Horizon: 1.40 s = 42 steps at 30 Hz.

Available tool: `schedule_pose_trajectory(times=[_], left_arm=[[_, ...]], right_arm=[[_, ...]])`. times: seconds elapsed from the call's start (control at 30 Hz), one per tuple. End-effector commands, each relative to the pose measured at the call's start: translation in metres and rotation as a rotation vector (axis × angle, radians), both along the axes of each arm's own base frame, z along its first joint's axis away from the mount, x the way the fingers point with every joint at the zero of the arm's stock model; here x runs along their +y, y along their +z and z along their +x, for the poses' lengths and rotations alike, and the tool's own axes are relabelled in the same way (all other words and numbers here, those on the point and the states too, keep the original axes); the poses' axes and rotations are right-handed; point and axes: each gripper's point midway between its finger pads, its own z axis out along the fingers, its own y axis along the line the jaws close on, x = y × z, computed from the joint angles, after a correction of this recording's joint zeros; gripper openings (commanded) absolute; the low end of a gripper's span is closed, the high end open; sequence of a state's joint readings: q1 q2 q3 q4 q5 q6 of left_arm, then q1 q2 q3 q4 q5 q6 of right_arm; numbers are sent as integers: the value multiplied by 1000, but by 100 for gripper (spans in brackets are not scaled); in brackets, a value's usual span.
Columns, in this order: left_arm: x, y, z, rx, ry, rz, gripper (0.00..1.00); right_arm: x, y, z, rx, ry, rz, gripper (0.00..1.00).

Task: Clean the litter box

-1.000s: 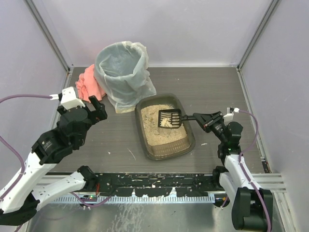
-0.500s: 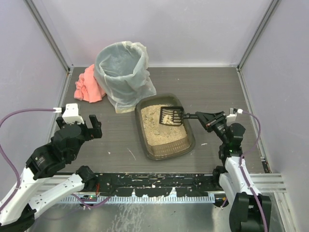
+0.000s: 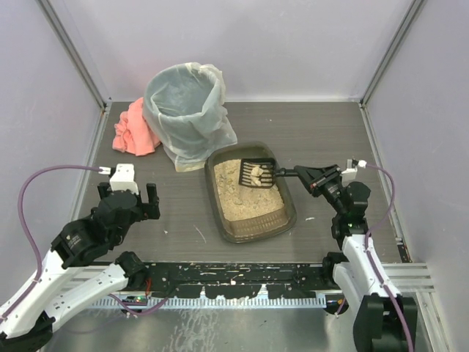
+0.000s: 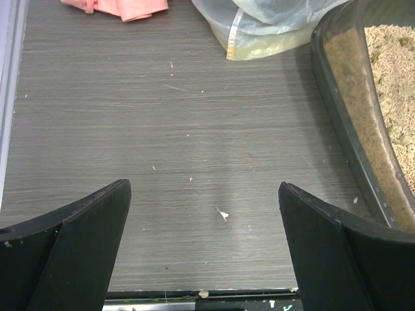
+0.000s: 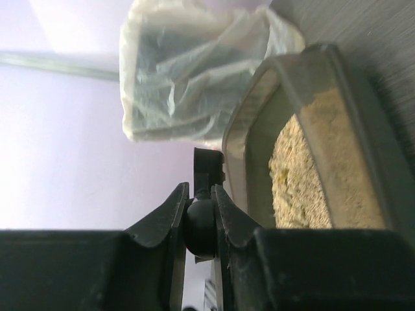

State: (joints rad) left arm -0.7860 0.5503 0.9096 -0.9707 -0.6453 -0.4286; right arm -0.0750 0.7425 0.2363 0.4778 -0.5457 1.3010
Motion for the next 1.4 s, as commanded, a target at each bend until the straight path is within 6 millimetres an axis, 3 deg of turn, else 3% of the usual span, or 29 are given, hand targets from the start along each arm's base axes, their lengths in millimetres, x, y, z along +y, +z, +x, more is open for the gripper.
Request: schedule_pose_trajectory(times=[0.0, 0.07, 0.1, 0.2, 0.3, 0.4, 0.43, 0.53, 0.63, 0.67, 0.73, 0.77, 0.87, 0.9, 1.0, 1.03, 1.1, 1.13, 1.23, 1.27, 1.33, 1.37], left_arm=[[0, -2, 0, -2, -8, 7, 98], [-2, -2, 1, -3, -13, 9, 98], [-3, -3, 1, -2, -18, 8, 98], [-5, -6, 2, 12, -28, 16, 98], [-8, -6, 3, 19, -34, 22, 98], [-7, -7, 4, 26, -25, 30, 98], [-7, -6, 4, 22, -21, 30, 98], [-9, -6, 4, 22, -30, 20, 98], [-5, -6, 3, 19, -20, 25, 98], [-5, -5, 3, 11, -19, 19, 98], [-7, -4, 3, 4, -30, 7, 98], [-6, -4, 2, 4, -32, 6, 98], [-2, -3, 1, -3, -15, 13, 98], [-2, -2, 2, -11, -13, 7, 98], [-6, -5, 2, 5, -31, 7, 98], [-5, -6, 1, 12, -29, 15, 98], [-2, -5, 3, 9, -7, 23, 98], [-3, -5, 4, 6, -7, 20, 98], [-12, -8, 4, 23, -40, 14, 98], [-11, -8, 4, 29, -38, 22, 98], [-9, -9, 5, 32, -30, 32, 98], [-11, -9, 6, 31, -35, 27, 98]], right_arm=[[24, 25, 4, -77, 104, -23, 1], [-3, 15, 9, -39, -33, 65, 1], [-3, 19, 10, -52, -44, 82, 1], [40, 25, 5, -82, 147, 3, 1], [0, 17, 11, -46, -26, 108, 1], [38, 35, 7, -103, 125, 3, 1], [39, 39, 6, -116, 139, -7, 1], [-3, 28, 17, -57, -41, 42, 1], [32, 33, 11, -90, 119, 0, 1], [27, 28, 13, -74, 101, 8, 1], [-1, 17, 16, -37, -19, 59, 1], [-2, 18, 15, -45, -28, 70, 1], [42, 26, 12, -79, 153, -34, 1], [42, 26, 14, -83, 166, -43, 1], [2, 24, 24, -51, 9, 30, 1], [4, 28, 25, -65, 10, 28, 1], [42, 38, 21, -101, 144, -45, 1], [46, 36, 21, -97, 163, -59, 1], [7, 28, 27, -57, -3, 17, 1], [12, 32, 26, -78, 10, 31, 1], [47, 33, 20, -92, 157, -16, 1], [53, 30, 20, -90, 183, -29, 1]])
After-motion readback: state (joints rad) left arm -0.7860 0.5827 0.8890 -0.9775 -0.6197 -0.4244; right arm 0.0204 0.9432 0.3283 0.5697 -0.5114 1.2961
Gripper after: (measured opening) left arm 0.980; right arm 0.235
